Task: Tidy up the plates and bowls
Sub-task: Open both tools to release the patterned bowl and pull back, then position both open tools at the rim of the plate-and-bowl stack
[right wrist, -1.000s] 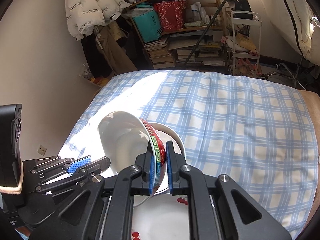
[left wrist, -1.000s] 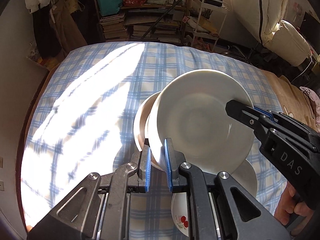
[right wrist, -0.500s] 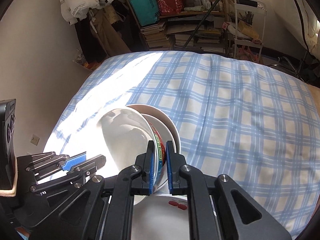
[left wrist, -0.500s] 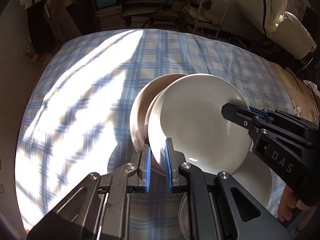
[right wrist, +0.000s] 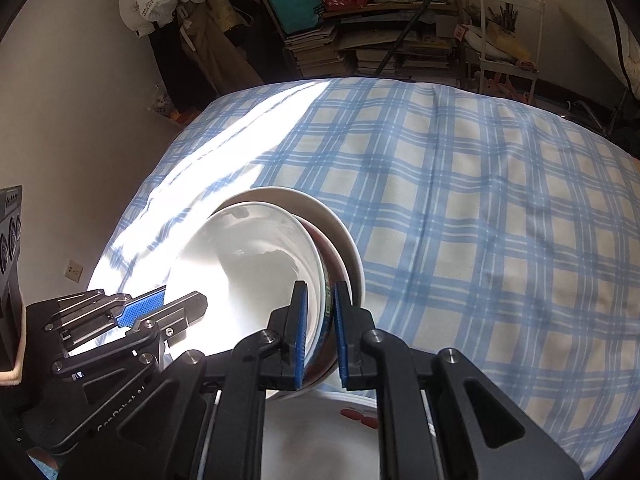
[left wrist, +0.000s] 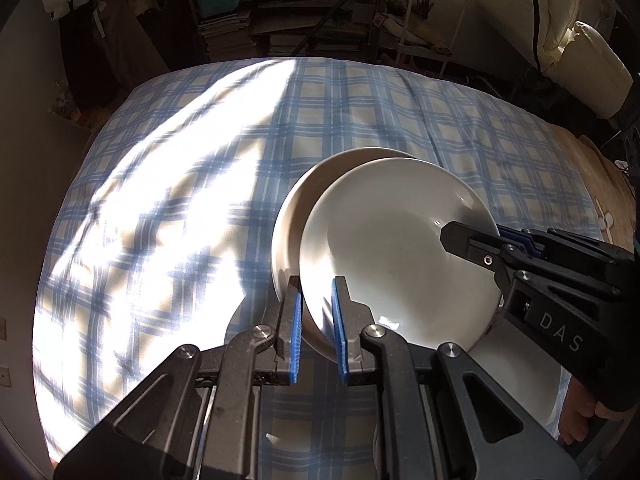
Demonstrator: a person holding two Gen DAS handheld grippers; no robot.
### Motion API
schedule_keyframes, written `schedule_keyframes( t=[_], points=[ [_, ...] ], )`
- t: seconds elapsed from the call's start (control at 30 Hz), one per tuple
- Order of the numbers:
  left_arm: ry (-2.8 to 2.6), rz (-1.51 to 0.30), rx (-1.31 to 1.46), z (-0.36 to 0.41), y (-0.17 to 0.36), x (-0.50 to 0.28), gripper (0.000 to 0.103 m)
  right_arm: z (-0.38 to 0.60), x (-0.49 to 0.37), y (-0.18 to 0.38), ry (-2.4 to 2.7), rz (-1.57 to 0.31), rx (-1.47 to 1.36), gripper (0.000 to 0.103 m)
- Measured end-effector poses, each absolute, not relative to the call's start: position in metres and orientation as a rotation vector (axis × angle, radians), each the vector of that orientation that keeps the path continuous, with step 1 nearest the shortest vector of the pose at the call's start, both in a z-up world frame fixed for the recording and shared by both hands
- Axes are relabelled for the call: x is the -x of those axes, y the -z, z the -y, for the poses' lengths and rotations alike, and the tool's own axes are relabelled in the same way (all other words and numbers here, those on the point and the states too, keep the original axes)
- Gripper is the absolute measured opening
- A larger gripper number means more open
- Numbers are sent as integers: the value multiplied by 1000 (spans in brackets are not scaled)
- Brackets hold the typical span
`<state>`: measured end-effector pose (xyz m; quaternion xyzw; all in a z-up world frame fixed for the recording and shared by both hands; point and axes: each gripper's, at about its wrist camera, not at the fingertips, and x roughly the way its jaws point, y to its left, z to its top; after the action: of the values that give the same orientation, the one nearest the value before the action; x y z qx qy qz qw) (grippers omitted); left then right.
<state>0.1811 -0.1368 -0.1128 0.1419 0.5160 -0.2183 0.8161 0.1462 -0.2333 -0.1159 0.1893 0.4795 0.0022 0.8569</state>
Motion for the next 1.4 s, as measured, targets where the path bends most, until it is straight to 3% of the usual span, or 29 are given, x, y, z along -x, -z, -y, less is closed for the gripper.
schedule_keyframes(
  t=[0.7, 1.13, 1.23, 1.3, 1.4],
  points=[
    [463, -1057, -278, 134, 97, -183, 17, 236, -149, 116, -10, -1015, -406, 15],
    [375, -1105, -226, 107, 97, -210, 27, 238, -151, 113, -6, -1017, -421, 16],
    [351, -1111, -206, 101, 99, -214, 37, 238, -150, 108, -11, -999, -421, 26],
    [339, -1103, -198, 98, 98, -216, 51, 237, -149, 103, -7, -982, -410, 37],
    [339, -1099, -199, 96, 97, -217, 54, 240, -148, 98, -8, -971, -411, 45]
  ],
)
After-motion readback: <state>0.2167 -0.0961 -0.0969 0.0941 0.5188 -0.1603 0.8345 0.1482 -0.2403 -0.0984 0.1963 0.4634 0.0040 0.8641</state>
